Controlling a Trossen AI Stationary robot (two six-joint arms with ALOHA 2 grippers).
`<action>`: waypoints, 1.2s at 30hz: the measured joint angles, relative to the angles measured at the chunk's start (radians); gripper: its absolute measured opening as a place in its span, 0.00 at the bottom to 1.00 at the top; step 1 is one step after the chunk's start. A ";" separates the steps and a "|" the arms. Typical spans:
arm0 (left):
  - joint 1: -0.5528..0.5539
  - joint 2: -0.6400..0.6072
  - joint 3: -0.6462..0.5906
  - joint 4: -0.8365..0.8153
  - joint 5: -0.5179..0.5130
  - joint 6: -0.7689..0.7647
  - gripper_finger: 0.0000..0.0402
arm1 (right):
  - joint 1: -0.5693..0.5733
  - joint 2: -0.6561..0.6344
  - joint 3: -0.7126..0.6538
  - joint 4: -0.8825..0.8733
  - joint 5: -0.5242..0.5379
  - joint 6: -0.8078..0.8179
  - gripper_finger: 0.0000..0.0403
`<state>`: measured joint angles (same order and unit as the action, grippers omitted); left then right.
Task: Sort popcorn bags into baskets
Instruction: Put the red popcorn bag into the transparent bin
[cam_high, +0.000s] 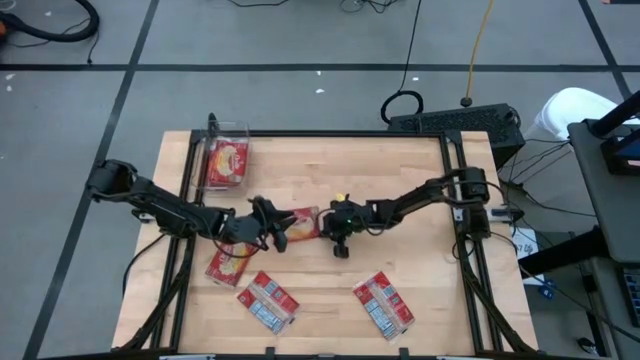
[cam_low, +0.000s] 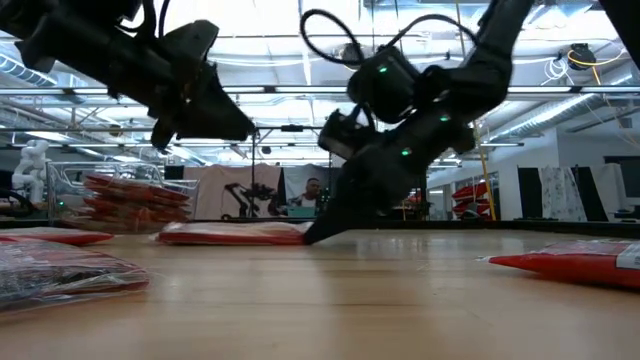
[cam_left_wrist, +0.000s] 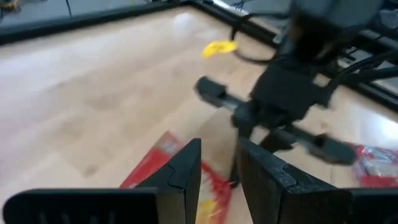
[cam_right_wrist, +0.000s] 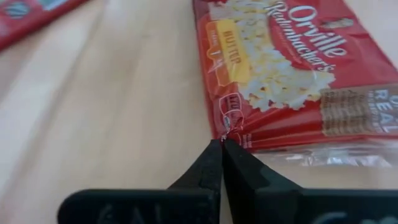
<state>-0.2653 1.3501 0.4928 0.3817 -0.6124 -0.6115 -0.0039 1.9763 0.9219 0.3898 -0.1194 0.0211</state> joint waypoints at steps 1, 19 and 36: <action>0.000 0.007 0.000 -0.012 0.001 -0.016 0.26 | 0.012 -0.007 -0.016 0.007 0.000 0.019 0.00; -0.005 0.317 0.005 -0.027 0.178 -0.342 0.26 | 0.128 -0.090 -0.104 0.052 -0.150 0.266 0.16; -0.001 0.337 0.000 0.098 0.162 -0.167 0.26 | -0.019 -0.350 -0.104 -0.093 0.069 0.132 0.63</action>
<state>-0.2661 1.6867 0.4923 0.4799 -0.4504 -0.7786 -0.0229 1.6265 0.8181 0.2964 -0.0506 0.1531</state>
